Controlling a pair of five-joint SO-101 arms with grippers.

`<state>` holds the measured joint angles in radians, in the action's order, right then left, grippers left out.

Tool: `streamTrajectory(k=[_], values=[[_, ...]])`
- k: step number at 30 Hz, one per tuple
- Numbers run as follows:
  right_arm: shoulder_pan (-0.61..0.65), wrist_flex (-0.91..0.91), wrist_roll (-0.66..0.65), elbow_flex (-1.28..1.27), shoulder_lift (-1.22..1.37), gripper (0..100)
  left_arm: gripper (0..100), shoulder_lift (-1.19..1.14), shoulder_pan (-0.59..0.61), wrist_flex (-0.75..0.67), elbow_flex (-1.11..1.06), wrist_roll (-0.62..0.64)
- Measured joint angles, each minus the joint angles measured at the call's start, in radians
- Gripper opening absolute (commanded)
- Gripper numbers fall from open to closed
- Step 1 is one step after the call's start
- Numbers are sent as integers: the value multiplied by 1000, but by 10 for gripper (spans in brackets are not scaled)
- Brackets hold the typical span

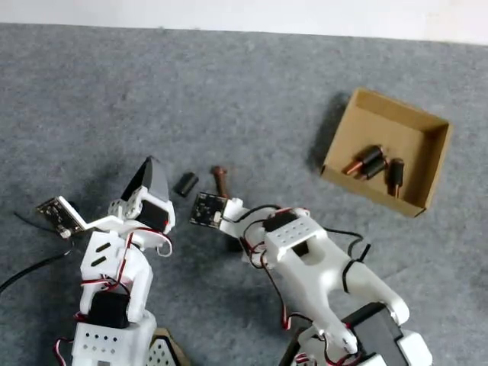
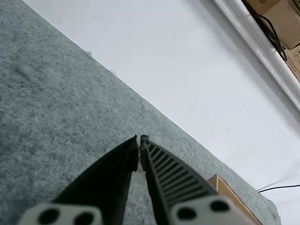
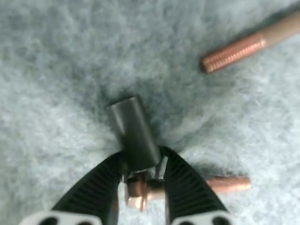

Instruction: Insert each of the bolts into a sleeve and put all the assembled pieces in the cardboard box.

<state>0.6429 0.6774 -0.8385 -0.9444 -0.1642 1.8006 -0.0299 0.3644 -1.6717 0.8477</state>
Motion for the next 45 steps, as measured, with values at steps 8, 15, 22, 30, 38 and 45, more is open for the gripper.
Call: streamTrajectory(k=[8,15,22,30,38,45], values=[[35,40,2,11,0,5,31,0,0,0,0,0],[29,49,118,-6,-110,5,31,0,0,0,0,0],[-14,-68,238,-232,-520,5,31,0,0,0,0,0],[-72,-133,308,-431,-872,5,31,0,0,0,0,0],[-86,-133,310,-443,-885,87,31,0,0,0,0,0],[-34,-133,299,-431,-729,221,31,0,0,0,0,0]])
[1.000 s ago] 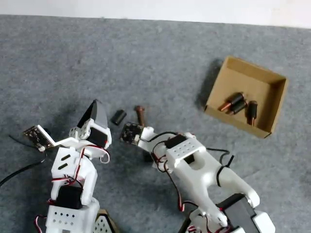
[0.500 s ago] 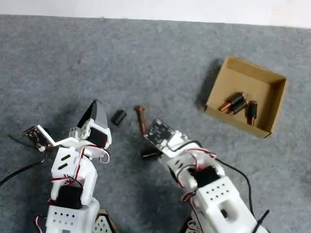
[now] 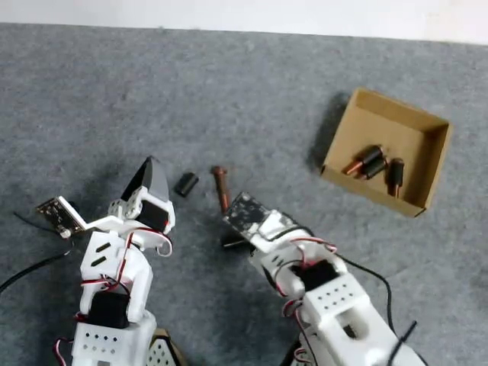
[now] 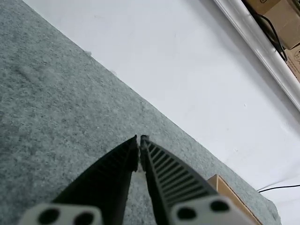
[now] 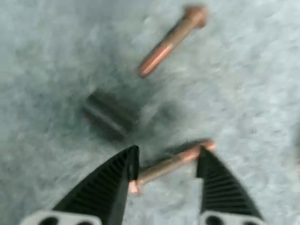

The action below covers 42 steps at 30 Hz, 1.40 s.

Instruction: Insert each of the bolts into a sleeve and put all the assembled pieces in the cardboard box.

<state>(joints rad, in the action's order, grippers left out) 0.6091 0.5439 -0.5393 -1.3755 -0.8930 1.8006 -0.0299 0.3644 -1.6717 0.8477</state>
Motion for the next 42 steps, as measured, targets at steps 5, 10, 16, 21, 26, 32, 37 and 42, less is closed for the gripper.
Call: streamTrajectory(k=[5,10,16,21,26,32,37,42], values=[[92,87,-150,176,252,221,31,0,0,0,0,0],[141,158,-172,370,474,221,31,0,17,0,0,0],[187,163,-172,459,657,221,31,0,46,0,0,0],[189,161,-175,485,752,221,31,0,46,0,0,0],[190,129,-180,494,816,220,31,0,46,0,0,0],[192,127,-180,502,819,84,31,0,46,0,0,0],[186,118,-181,509,819,6,31,0,46,0,0,0],[186,107,-181,509,819,5,31,0,46,0,0,0]])
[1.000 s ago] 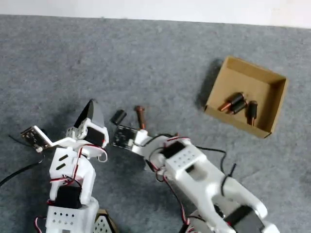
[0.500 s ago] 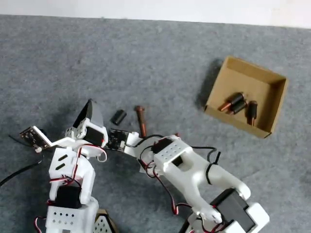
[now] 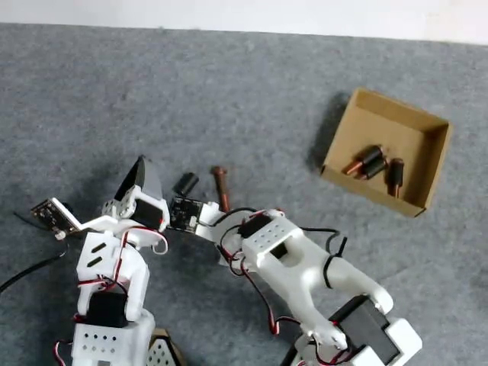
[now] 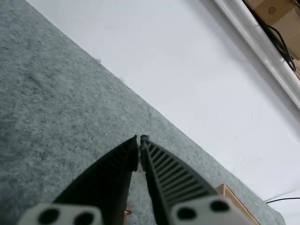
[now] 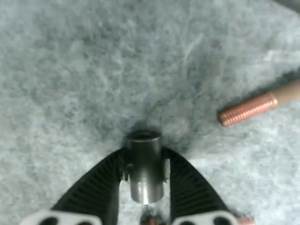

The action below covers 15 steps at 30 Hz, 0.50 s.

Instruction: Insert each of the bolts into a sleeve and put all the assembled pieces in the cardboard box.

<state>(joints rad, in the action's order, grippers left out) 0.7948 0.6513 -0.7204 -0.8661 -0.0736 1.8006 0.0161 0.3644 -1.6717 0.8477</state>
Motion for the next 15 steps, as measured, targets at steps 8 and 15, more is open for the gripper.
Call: streamTrajectory(k=[8,15], values=[[-57,0,55,-18,-92,5,31,0,0,0,0,0],[-161,-60,126,-160,-408,5,31,0,0,0,0,0]])
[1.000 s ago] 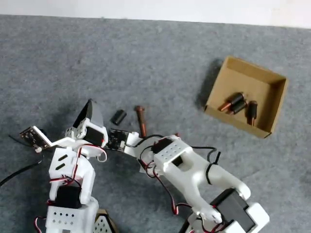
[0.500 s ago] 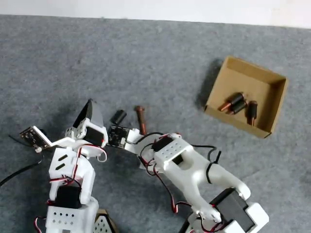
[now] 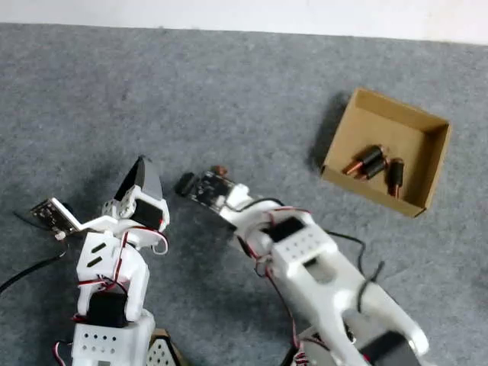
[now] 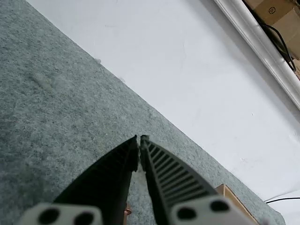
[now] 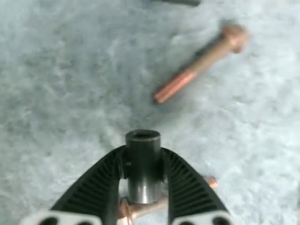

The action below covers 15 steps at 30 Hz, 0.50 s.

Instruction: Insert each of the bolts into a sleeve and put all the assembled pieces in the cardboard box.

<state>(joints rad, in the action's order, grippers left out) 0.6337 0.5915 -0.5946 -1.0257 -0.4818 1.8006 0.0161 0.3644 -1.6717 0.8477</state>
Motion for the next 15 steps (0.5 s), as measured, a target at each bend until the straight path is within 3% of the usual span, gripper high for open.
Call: streamTrajectory(k=[8,15], values=[[-101,-115,86,-144,-221,5,31,0,0,0,0,0],[-176,-143,141,-186,-250,5,30,0,26,25,6,0]])
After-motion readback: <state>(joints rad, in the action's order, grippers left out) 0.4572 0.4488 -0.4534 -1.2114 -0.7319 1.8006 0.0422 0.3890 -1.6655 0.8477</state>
